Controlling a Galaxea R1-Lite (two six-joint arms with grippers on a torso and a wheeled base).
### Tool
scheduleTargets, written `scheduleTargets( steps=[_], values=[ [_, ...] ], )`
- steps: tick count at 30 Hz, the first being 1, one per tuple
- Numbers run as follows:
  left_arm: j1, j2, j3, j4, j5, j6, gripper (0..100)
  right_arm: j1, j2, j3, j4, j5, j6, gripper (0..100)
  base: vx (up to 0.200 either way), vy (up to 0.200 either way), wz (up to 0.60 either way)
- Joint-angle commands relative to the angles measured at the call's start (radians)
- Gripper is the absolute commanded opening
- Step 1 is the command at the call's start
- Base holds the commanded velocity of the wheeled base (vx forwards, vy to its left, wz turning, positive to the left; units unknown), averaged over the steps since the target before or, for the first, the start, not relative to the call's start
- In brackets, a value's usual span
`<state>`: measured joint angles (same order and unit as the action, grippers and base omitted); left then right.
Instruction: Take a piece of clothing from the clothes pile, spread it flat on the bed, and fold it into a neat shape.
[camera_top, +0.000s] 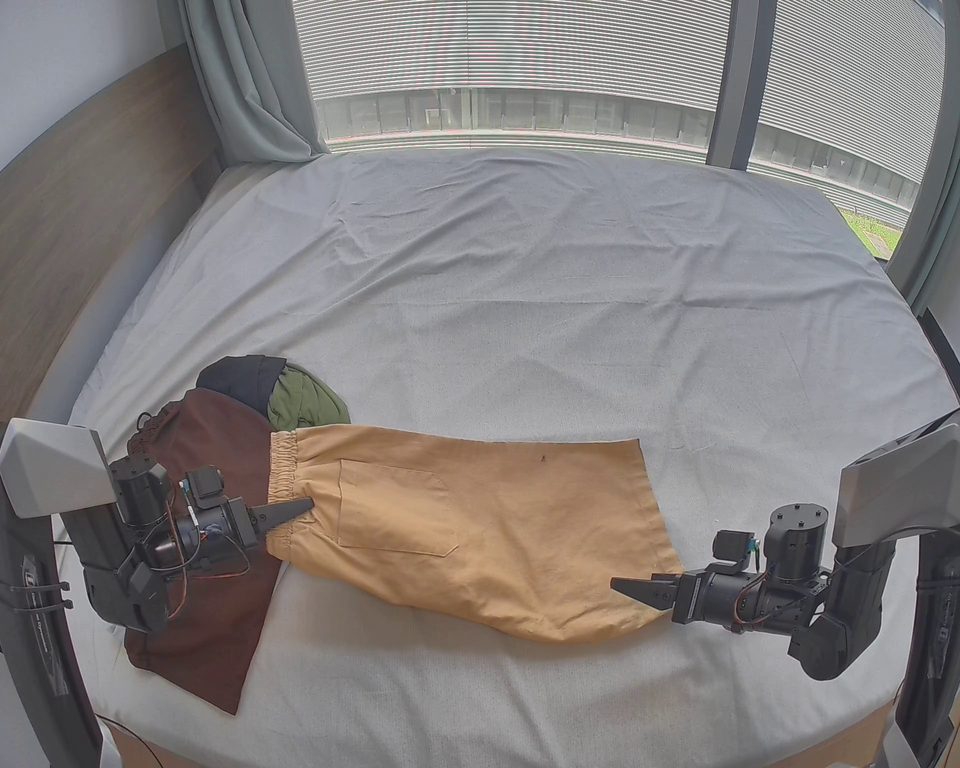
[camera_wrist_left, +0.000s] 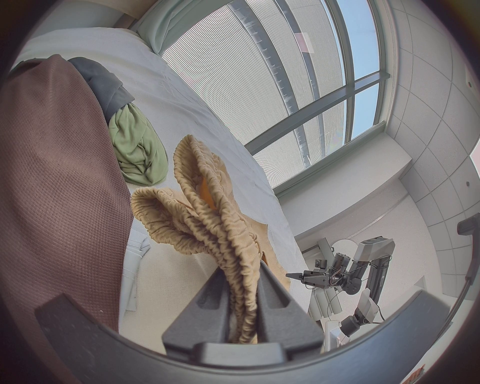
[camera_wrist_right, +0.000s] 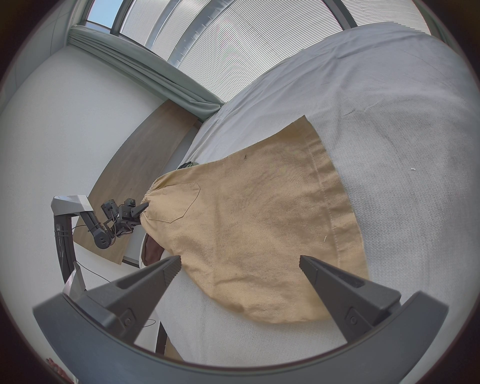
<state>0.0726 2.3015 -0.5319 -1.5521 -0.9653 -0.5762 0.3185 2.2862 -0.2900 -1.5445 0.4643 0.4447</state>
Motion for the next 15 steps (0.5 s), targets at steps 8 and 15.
scheduleTargets(
  steps=[8, 15],
  values=[
    [0.036, -0.004, 0.000, 0.000, -0.039, -0.001, 0, 0.002, -0.011, 0.000, 0.000, 0.001, 0.000, 100, 0.000, 0.000, 0.00],
    [0.064, -0.007, -0.007, 0.000, -0.043, -0.002, 0, 0.007, -0.013, 0.000, -0.002, 0.001, 0.000, 100, 0.000, 0.000, 0.00]
  ],
)
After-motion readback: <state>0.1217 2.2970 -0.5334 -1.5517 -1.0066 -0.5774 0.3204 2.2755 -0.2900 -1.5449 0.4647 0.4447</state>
